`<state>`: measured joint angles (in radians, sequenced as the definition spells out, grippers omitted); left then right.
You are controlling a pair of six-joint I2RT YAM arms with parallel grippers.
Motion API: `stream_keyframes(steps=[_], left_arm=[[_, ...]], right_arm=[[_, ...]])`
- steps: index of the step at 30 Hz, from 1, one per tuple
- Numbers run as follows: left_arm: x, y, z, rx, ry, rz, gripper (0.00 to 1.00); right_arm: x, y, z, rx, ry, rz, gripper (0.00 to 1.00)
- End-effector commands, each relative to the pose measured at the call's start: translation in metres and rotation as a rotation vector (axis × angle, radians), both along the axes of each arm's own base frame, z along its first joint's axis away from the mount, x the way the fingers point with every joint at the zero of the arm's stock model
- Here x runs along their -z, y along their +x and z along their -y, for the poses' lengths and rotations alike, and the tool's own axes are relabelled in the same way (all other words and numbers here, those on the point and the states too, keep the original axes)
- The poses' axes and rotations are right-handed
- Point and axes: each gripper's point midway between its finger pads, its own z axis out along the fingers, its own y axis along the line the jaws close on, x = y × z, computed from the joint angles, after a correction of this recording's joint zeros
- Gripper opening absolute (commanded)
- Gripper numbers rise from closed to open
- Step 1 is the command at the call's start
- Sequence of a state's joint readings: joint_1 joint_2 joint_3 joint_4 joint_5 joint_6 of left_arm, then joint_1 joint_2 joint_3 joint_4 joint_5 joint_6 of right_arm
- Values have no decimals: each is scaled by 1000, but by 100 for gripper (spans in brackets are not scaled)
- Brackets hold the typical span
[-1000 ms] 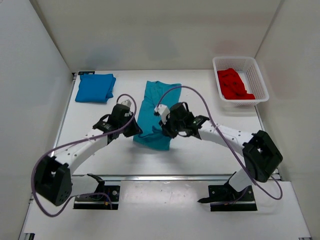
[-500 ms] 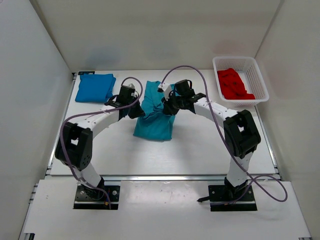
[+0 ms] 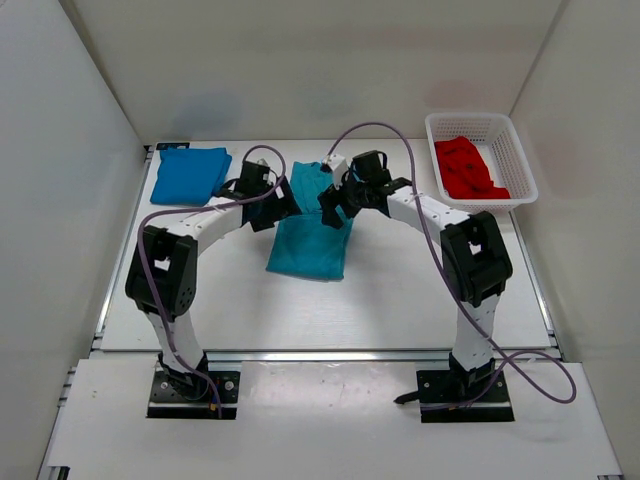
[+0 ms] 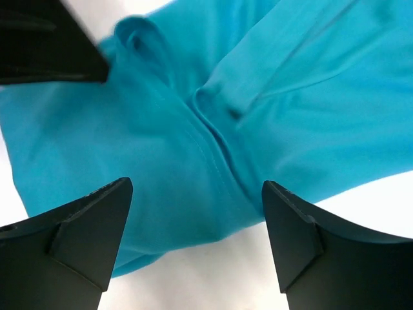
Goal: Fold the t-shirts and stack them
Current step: Fold the folded rectangular tshirt in 1/3 of the way, then grab one side of the 2/3 rectangular tshirt with both arms
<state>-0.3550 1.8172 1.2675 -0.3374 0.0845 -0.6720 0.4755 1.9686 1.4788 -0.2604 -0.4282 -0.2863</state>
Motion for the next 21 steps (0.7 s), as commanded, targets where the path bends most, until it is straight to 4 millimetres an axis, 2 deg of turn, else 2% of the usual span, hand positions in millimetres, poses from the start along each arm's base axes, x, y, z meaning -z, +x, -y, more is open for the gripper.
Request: stream_keyframes(steps=[1,2,4,5,6,7,8,9,10,12,13,14,15,17,19,20,21], left_arm=[[-37,3,-17,-38,11,67,98],[-39,2,-20,-45,6,73,99],[-38,-12,-27,-50,21,67,99],[-36,-25,-30,-49,23,57,98],[-30,-41,-35,-52,34,36,99],[-30,-49,-37,-58,46,41,99],[-20,-68,-42,-52,66,17,99],[-13,-83,-49,-65,81,6,98],[-3,-98,-57,-79,108,-10,97],[6,-114,-65,-95,109,-19,90],[16,-123,-65,-89,102,-30,89],[16,-123,-64,-88,85,-24,85],[19,-127,-55,-70,52,-11,80],[27,-128,-50,-49,62,-2,79],[29,-122,-51,-50,119,11,73],[37,-120,-54,-54,162,0,71],[38,-119,-53,-41,169,-4,70]], right_arm=[[-54,25,-1,53,89,108,79],[-61,24,4,65,90,123,79],[-60,15,11,105,59,118,79],[-49,0,17,117,27,83,79],[-58,-9,16,110,16,109,79],[-37,-28,22,113,-15,66,79],[-29,-51,21,99,-25,57,77],[-39,-66,12,88,-4,85,76],[-19,-84,19,107,-29,49,76],[-11,-121,14,81,10,15,71],[-15,-129,10,88,41,12,71],[-2,-139,11,97,46,-29,68],[1,-147,11,88,58,-40,67],[2,-151,5,73,70,-48,62],[11,-147,7,87,72,-57,61],[13,-149,6,81,76,-71,61],[15,-143,6,94,89,-66,61]])
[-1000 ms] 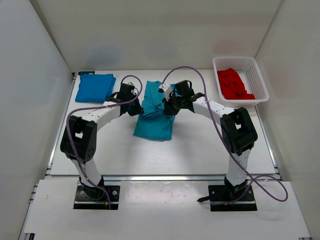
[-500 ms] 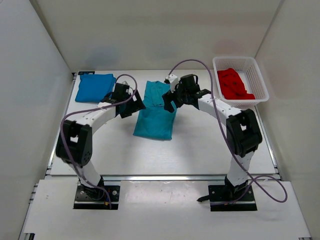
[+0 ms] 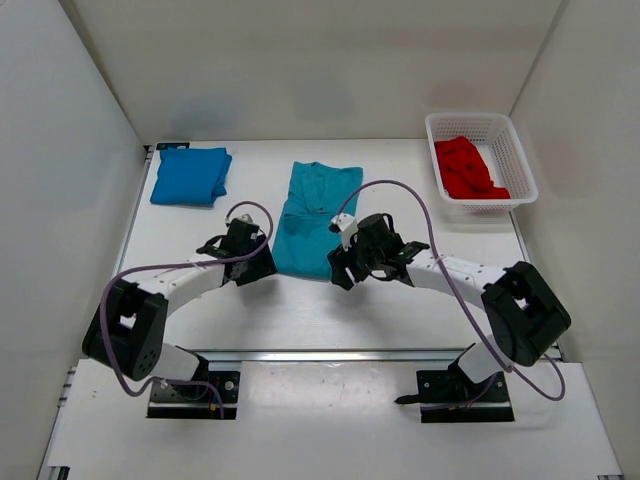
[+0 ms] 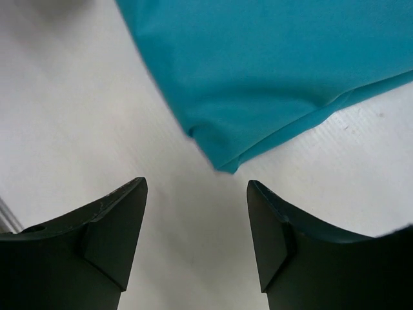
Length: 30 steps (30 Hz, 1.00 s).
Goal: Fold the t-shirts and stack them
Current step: Grab one side of the 2/3 rectangular tshirt with both arms
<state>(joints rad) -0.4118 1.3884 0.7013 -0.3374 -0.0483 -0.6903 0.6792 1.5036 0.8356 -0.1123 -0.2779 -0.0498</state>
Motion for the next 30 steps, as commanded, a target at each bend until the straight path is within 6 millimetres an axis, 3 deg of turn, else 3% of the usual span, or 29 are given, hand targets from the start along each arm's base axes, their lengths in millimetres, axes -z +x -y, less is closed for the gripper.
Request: stream_keyframes(steps=[1,7,13,14,16,17,20,22,25,28,29,30], left_arm=[[-8,26,8,15,26,79,69],[11,28,12,45,92,49,56],[25,26,23,70,55,46,46],[28,27,26,80,54,42,37],[28,30,33,114,78,60,18],[32,26,36,130,88,49,0],[25,21,35,162,149,58,0],[12,5,13,126,224,55,0],[4,-33,-19,64,227,28,0],[-16,-61,-12,84,146,70,0],[-22,-68,0,112,117,90,0],[-37,-69,8,123,86,114,0]], right_arm=[[-9,25,-13,40,93,53,60],[6,39,-16,47,92,21,55],[36,27,-13,61,76,-52,45],[35,30,-15,62,80,-48,39],[38,27,-19,54,92,-68,17],[37,26,-20,53,94,-73,4],[42,4,-16,46,63,-119,0],[41,-11,-10,43,47,-125,0],[27,-57,1,27,48,-149,0],[9,-91,4,12,92,-183,0],[13,-106,9,4,77,-218,0],[2,-111,10,-10,98,-219,0]])
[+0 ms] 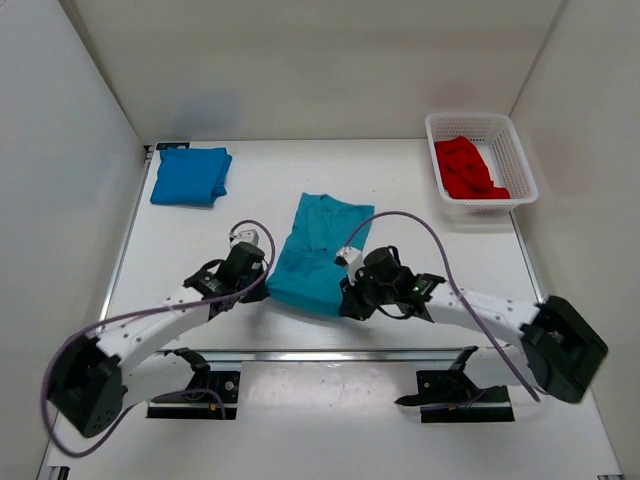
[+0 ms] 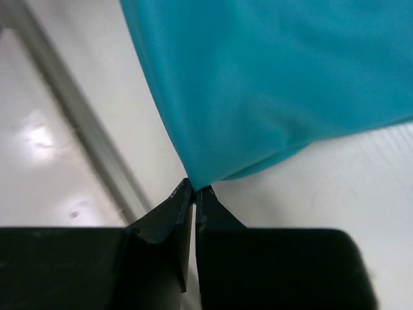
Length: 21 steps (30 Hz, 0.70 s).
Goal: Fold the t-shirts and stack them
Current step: Grab one side of the 2/3 rectangular tshirt with both arms, then fold the long partially folded tshirt into a neat square
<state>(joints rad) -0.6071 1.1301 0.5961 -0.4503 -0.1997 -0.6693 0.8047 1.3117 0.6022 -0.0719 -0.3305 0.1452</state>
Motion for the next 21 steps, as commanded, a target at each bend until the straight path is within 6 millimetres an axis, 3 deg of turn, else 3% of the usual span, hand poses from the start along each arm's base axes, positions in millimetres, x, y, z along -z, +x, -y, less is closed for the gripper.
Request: stream_keyframes(steps=[1,3,5,9,11,16,19,21], left_arm=[[-30,-20,14,27,-52,11,0],[-48,-17,19,36,-96,13,0],[-78,-5,27,48,-164,85,0],[-130,34,32,46,-221,220,0],[-155,61,52,69,-252,293,0],[-175,123,68,58,-216,354,0],[-172,159,73,47,-192,362,0],[-162,180,87,62,-179,336,0]], right_arm=[[-20,-25,10,19,25,-55,0],[-33,-25,15,21,20,-54,0],[-53,-16,16,33,56,-21,0],[-90,25,27,106,145,79,0],[-106,45,27,121,171,125,0],[-125,110,38,206,137,259,0],[-130,150,57,276,175,271,0],[-123,164,64,287,202,243,0]])
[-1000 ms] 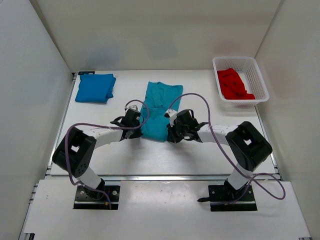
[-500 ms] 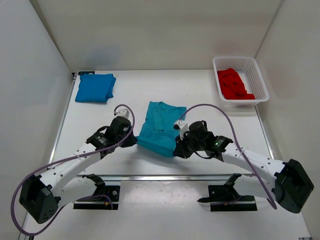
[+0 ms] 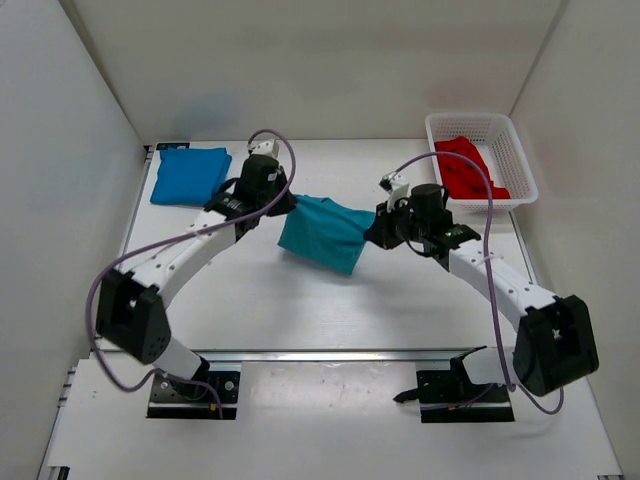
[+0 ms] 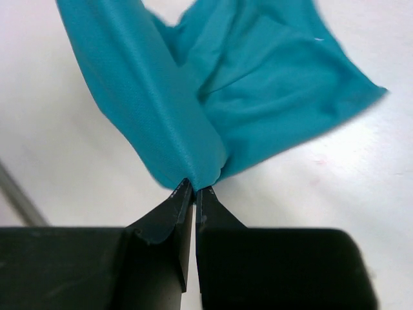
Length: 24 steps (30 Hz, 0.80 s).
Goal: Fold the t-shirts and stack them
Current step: Fold the long partially folded tshirt into a neat square
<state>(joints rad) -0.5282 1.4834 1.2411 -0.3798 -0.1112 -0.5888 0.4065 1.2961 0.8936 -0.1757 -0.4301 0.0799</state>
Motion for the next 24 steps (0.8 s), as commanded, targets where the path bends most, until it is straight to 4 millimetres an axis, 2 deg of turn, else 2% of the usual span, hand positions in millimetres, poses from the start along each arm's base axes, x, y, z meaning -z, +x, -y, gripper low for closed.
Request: stream_keyframes(steps=[1,3,6,7,10,11,14,20,22,23,24], left_arm=[[-5,34,12,16,21,39,0],[7,55,22,16,32,22,0],[21,80,21,-8,62,5,0],[26,85,20,-18,64,-6,0],[42,108,12,-69,71,-28,0],[44,113,7,-81,69,-27,0],[53,130,11,-69,25,-32,0],[70,158,31,-70,43,-22,0],[73,169,31,-89,25,-18,0],[76,178,30,-108,1,-10,0],[76,186,23,-146,-1,0,0]], right_arm=[[-16,42,13,21,51,78,0],[-3,53,15,24,31,62,1],[10,80,26,53,34,37,0],[4,87,26,49,56,50,0],[7,115,32,78,87,47,0],[0,123,32,85,104,61,0],[-6,143,31,86,104,89,0],[13,174,34,126,107,53,0],[20,195,41,166,108,66,0],[33,203,42,179,105,65,0],[25,217,44,200,113,92,1]])
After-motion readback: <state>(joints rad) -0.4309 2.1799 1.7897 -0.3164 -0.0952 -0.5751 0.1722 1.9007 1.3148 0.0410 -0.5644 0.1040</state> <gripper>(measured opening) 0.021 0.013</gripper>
